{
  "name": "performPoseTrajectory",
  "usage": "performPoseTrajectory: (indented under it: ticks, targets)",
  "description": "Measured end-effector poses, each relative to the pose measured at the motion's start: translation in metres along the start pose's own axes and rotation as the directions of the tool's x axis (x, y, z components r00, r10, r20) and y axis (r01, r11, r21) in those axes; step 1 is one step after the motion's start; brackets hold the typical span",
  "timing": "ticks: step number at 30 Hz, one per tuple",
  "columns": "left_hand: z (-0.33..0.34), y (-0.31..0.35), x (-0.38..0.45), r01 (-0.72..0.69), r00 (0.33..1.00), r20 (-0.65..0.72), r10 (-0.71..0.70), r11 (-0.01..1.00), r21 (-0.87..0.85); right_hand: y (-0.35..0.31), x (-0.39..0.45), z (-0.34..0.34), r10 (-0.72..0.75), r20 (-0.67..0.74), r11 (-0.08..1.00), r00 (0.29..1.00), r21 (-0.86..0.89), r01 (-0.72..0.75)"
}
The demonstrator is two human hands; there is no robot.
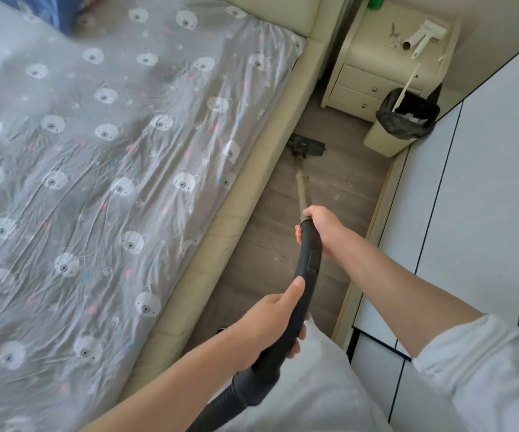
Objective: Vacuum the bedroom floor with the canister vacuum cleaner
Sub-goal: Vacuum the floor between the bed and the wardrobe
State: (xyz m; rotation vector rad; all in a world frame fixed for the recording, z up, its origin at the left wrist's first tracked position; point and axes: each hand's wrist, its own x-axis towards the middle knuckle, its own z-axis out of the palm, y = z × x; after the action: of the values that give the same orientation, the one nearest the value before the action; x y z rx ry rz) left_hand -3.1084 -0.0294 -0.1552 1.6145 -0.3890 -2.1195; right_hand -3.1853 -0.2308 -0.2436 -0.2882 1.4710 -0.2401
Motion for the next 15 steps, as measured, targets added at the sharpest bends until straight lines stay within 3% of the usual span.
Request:
performPoseTrajectory:
  ticks: [8,15]
  targets:
    - [0.01,0.059,0.116,0.019,0.996,-0.093,-0.014,0.998,0.055,-0.09,0.078,-0.024,-0.003,0.006,0.999,1.0,-0.043,0.003]
    - [0.03,0.053,0.143,0.103,0.989,-0.108,-0.105,0.994,-0.024,-0.088,0.102,-0.045,0.007,-0.012,0.995,1.0,-0.099,-0.008]
